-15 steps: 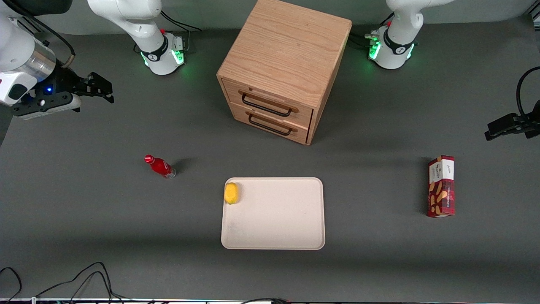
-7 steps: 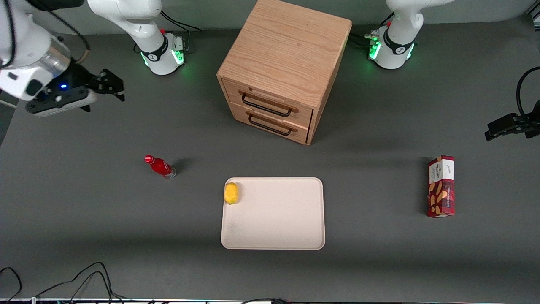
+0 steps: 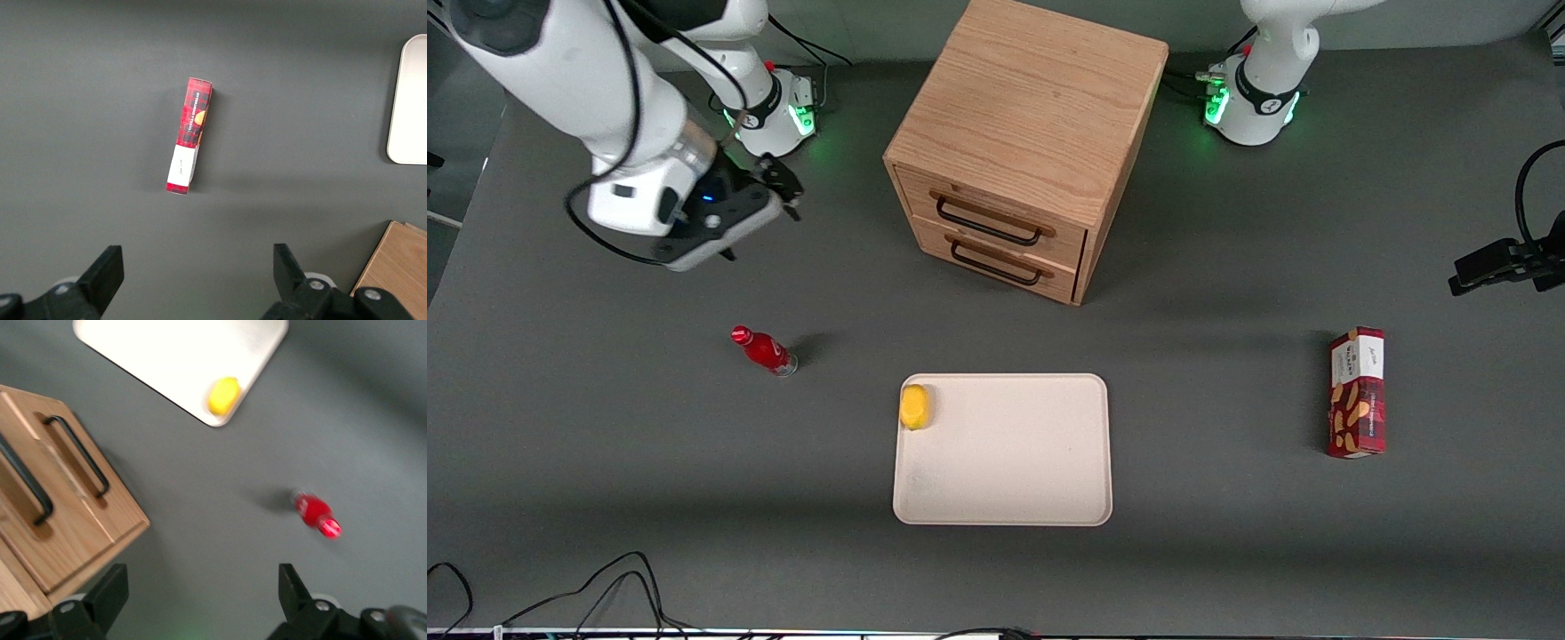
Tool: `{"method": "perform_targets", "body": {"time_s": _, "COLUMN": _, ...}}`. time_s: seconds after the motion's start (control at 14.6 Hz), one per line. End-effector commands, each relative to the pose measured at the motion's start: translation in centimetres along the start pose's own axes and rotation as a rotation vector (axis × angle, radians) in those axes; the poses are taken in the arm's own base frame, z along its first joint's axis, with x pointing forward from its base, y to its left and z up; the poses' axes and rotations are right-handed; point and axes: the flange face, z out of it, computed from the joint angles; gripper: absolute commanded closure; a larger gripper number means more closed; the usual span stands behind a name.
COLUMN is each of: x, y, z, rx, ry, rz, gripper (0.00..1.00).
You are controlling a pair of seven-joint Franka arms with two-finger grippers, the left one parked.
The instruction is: Open upper drawer
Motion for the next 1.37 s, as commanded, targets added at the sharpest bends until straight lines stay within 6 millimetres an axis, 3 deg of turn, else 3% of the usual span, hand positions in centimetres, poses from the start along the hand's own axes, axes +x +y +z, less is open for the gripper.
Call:
{"method": "perform_targets", "body": {"time_s": 0.0, "x": 4.8, "y": -2.3, "z": 2.9, "rx": 0.099, "ry": -0.006, "rz": -0.103, "gripper": 0.0}}
{"method": "perform_targets", "body": {"time_s": 0.14, "x": 7.0, "y": -5.1, "z": 5.0, "rx": 0.141, "ry": -0.015, "rz": -0.233, "gripper": 0.0}}
{"method": "perform_targets", "body": {"time_s": 0.27, "x": 7.9, "y": -6.1, "z": 5.5, "rx": 0.15, "ry": 0.016, "rz": -0.341, "gripper": 0.0}}
{"method": "perform_targets", "body": {"time_s": 0.48, "x": 7.7, "y": -7.4, "z": 6.5, "rx": 0.148, "ry": 0.001, "rz": -0.374, "gripper": 0.0}}
{"method": "perform_targets", "body": {"time_s": 0.82, "x": 7.3, "y": -11.5, "z": 10.1, "rx": 0.147, "ry": -0.005, "rz": -0.455, "gripper": 0.0}}
{"method": "perform_targets", "body": {"time_s": 1.3, "x": 6.6, "y": -13.2, "z": 13.9, "rx": 0.159, "ry": -0.004, "rz": -0.456, "gripper": 0.0}}
